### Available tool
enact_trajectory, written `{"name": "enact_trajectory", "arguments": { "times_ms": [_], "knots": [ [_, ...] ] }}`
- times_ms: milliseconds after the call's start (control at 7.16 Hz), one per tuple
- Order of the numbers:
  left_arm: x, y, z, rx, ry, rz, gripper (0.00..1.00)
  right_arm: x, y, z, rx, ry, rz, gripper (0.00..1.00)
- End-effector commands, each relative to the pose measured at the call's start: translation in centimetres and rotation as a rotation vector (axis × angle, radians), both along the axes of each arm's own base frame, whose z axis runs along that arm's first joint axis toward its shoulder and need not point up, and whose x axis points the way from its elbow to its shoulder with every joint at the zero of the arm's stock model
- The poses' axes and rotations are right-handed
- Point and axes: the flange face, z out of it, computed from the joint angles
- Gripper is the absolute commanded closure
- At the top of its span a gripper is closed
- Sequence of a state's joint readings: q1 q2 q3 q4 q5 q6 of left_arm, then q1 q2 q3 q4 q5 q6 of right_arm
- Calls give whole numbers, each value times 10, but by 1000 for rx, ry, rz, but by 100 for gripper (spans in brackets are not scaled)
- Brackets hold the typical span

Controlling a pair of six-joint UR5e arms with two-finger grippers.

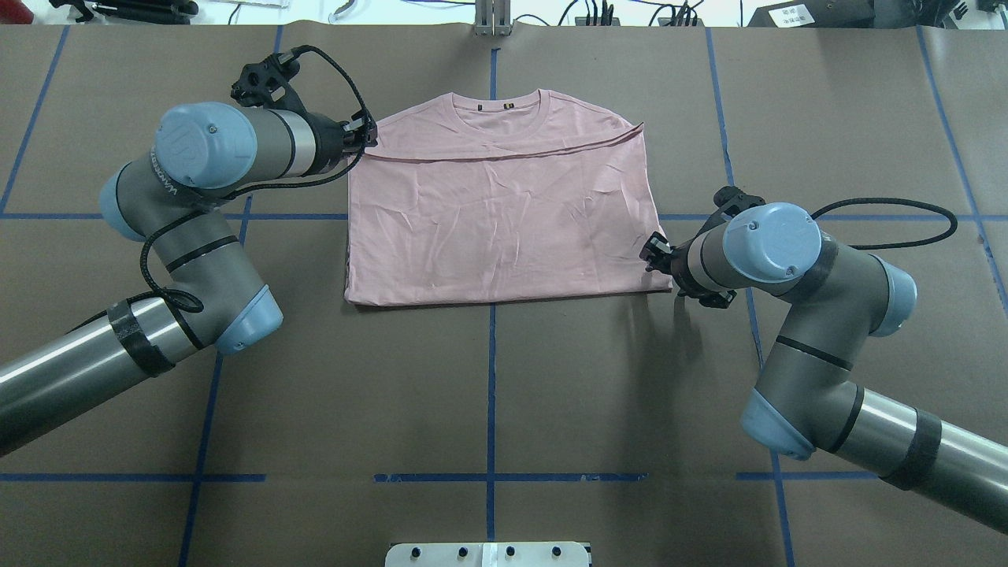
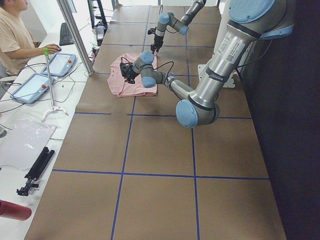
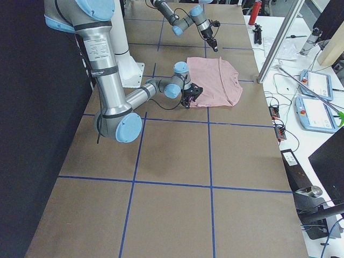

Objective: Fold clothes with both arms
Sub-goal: 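Drag the shirt corner toward the robot with the right gripper while the left gripper follows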

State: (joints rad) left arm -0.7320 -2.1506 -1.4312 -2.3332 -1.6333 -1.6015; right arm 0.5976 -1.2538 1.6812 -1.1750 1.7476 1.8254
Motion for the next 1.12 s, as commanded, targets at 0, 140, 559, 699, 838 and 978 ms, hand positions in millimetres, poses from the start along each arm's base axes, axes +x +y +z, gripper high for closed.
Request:
{"name": "enact_trajectory", "arguments": {
  "times_ms": [0, 140, 559, 699, 838, 978],
  "knots": [
    [0, 0, 0, -23, 18, -11, 68, 0, -1, -1, 0, 0, 1, 37],
    [-1, 1, -2, -25, 26, -13, 68, 0, -1, -1, -1, -1, 2, 57],
    [-4, 5, 3, -28, 24, -12, 68, -1, 0, -3, 2, -6, -1, 100],
    [-8, 9, 4, -25, 28, -12, 68, -1, 0, -6, 6, -10, -2, 100],
    [-8, 9, 5, -26, 27, -12, 68, 2, 1, -11, 10, -21, -2, 100],
    [-8, 9, 4, -25, 28, -12, 68, 12, 6, -19, 19, -40, -2, 100]
  ]
}}
